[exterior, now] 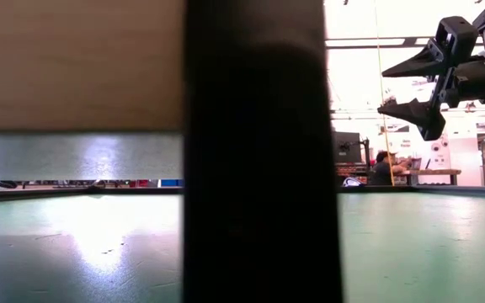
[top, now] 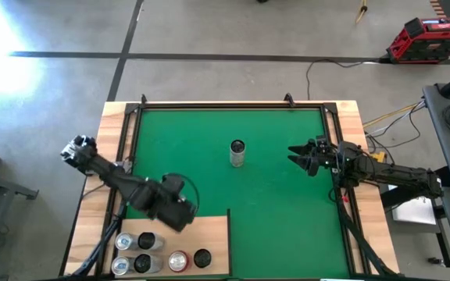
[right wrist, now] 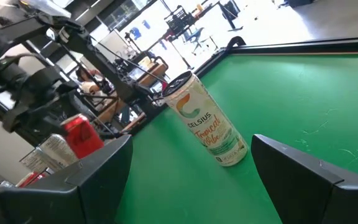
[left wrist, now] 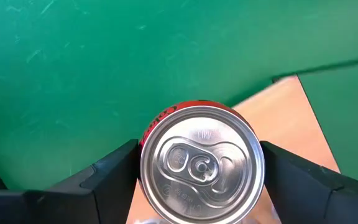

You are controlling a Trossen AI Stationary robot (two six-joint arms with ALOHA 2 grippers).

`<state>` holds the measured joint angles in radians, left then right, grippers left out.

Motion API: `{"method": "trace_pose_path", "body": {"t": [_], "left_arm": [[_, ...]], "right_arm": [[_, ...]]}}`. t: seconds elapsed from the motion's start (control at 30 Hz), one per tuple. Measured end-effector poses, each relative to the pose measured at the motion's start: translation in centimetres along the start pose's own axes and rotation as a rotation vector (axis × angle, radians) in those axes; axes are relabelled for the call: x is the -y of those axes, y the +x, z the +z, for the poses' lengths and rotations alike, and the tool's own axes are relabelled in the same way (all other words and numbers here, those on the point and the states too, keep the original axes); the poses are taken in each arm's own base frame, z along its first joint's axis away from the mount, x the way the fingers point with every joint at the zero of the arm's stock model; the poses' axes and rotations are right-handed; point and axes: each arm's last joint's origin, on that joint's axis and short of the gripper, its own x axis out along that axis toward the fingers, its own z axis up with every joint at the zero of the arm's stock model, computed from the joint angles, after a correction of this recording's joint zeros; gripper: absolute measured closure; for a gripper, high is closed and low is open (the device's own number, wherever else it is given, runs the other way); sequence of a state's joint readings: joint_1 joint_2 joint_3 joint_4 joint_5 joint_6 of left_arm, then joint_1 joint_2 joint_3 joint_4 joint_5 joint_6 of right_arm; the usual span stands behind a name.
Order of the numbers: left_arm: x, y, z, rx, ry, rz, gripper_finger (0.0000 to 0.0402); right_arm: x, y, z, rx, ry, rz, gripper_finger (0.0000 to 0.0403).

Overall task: Place canned beverage on shelf
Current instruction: Put the red soda can on the shelf align with other the red soda can

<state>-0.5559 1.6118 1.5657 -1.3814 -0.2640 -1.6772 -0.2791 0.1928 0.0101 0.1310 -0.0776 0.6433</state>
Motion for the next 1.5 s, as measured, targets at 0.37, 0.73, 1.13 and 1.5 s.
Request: {"method": "trace_pose_path", "body": {"t": [0.37, 0.73, 1.13, 1.5], "left_arm": [[3.0, -1.4, -5.8, 0.066, 0.070, 0.072, 0.0119], [4.5, -0.6, -8.0, 0.102, 0.088, 0.061, 0.0119], [4.2, 0.0, -10.1, 0.099, 0.062, 0.075, 0.0119], [4.4, 1.0, -10.6, 0.112, 0.064, 0.104, 0.0118]], "right_arm": [[0.0, 0.0, 0.0, 0.000, 0.000, -0.001, 0.0085], [0.0, 0.0, 0.0, 0.000, 0.000, 0.000, 0.0085], [0.0, 0.0, 0.0, 0.000, 0.000, 0.000, 0.0085], [0.0, 0.0, 0.0, 0.000, 0.000, 0.000, 0.0085]]}}
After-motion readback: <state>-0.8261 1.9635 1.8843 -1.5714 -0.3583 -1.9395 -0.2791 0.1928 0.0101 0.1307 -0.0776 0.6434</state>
